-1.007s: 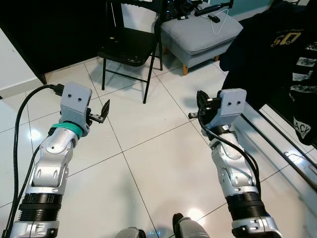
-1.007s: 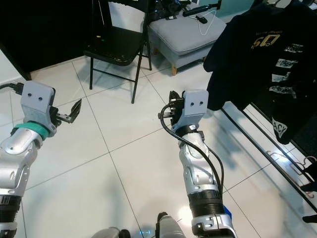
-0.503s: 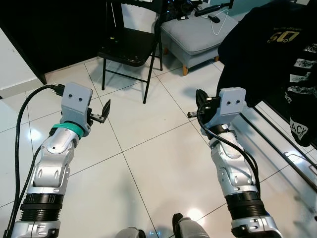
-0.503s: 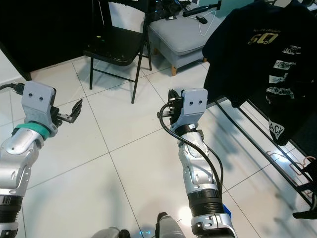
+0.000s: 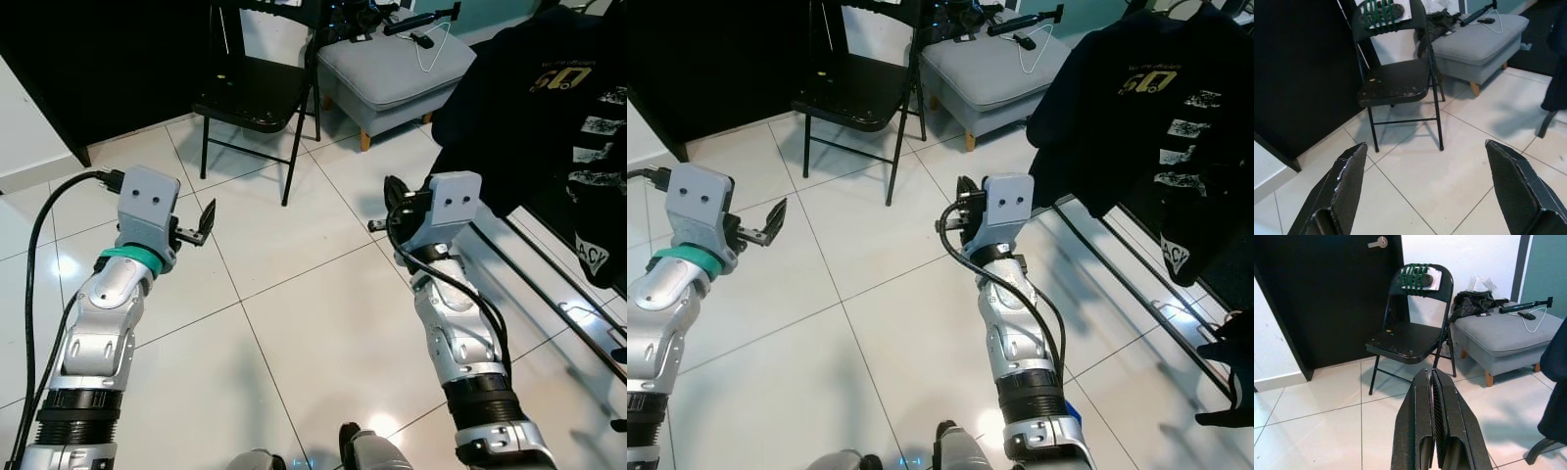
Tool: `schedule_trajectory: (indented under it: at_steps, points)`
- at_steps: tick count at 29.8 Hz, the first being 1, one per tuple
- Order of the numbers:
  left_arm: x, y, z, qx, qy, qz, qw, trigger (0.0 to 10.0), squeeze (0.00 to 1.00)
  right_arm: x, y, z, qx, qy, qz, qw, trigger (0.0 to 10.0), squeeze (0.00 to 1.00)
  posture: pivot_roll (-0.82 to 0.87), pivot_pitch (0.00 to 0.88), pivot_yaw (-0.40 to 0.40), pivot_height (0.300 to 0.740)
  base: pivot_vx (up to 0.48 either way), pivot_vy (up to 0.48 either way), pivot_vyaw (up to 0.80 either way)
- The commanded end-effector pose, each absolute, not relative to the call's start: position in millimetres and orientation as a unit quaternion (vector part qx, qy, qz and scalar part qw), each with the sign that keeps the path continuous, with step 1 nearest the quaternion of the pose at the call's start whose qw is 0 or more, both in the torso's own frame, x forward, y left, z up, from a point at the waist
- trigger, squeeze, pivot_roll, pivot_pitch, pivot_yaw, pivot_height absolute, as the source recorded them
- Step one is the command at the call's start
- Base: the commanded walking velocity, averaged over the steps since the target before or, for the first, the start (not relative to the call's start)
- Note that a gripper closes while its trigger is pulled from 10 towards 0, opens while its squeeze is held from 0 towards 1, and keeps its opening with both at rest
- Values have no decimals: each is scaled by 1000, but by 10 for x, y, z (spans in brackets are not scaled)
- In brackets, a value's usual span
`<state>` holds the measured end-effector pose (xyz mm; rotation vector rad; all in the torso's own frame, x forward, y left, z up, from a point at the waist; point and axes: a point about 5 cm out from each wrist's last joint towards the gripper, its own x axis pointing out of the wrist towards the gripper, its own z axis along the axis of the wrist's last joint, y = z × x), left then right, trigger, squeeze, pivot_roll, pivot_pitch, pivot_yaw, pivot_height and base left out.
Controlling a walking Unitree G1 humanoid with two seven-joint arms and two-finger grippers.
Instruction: Hang hanger
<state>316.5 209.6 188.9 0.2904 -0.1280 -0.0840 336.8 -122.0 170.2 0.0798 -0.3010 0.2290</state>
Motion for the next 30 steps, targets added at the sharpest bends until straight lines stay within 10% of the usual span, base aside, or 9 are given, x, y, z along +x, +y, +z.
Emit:
schedule_trajectory:
  at_steps: [1,30]
  points:
    - [3124,2153,1842,148,-51,-32,987,10000,0,3370,-1191,1681,43,-147,118,981,10000,0,86,99,47,740,0,0,0]
    - [3083,2240,1954,149,-66,-6,987,10000,0,3463,-1137,1740,29,-156,139,977,10000,0,116,92,15,740,0,0,0]
